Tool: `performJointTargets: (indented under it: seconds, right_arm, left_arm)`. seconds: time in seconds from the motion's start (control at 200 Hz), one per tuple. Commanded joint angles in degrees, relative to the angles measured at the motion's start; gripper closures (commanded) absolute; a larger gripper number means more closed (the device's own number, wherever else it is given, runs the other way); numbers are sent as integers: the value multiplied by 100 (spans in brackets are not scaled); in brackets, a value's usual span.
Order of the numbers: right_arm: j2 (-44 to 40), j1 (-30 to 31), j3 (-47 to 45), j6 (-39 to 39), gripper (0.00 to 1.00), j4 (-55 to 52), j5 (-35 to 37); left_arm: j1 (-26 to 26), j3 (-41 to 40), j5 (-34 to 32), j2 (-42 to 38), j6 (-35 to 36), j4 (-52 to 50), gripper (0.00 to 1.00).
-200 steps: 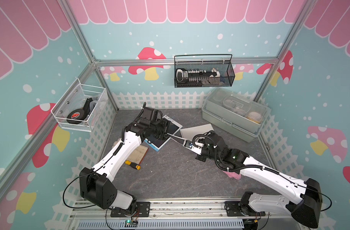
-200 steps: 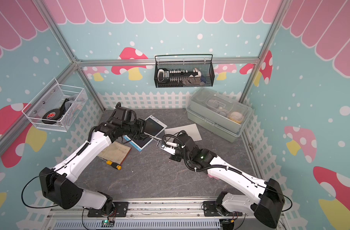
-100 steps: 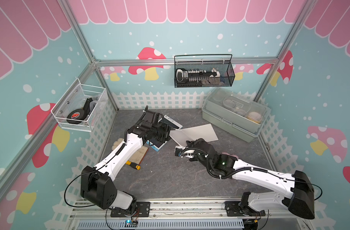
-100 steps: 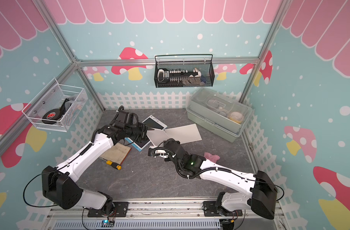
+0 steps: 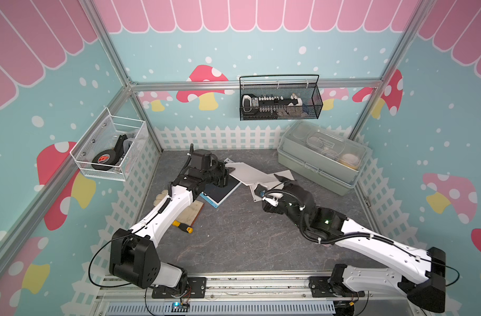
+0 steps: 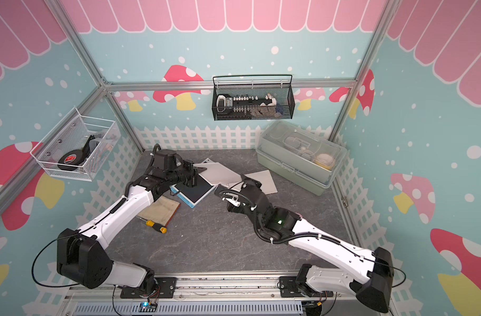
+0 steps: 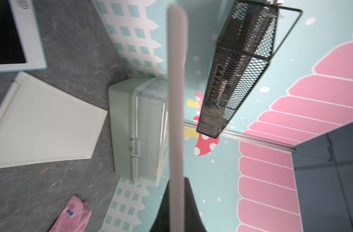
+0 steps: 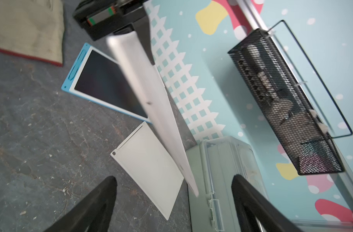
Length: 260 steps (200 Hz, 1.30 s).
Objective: Wipe the drawing tablet
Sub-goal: Adjust the drawing tablet at the center of the board.
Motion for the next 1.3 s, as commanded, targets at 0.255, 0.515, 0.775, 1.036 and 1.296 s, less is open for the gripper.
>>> performJointTargets:
  seconds: [0.255,0.515,0.775,1.036,1.296]
  right_arm:
    - [-478,-1682,-711,8117,13,1950,-3491]
    - [276,-1638,-733,10022,19,3198,-3195]
    - [926,-1621,-677,10633,40,4289,-3245]
    - [716,-1751,-862,10361,100,4014,-3205]
    - [60,-2833,-1408,8676,100,2201,-5174]
  left_arm:
    - [-68,-611,-423,-12,106,3659,100]
    - [-275,-1088,-771,-63,107,4600,100]
    - [-571,-1311,-995,-4,97,5095,100]
    - [-827,-1467,-825,-133,66,4877,53]
    - [-650,-1231,-1205,-1331,1651,-814,23]
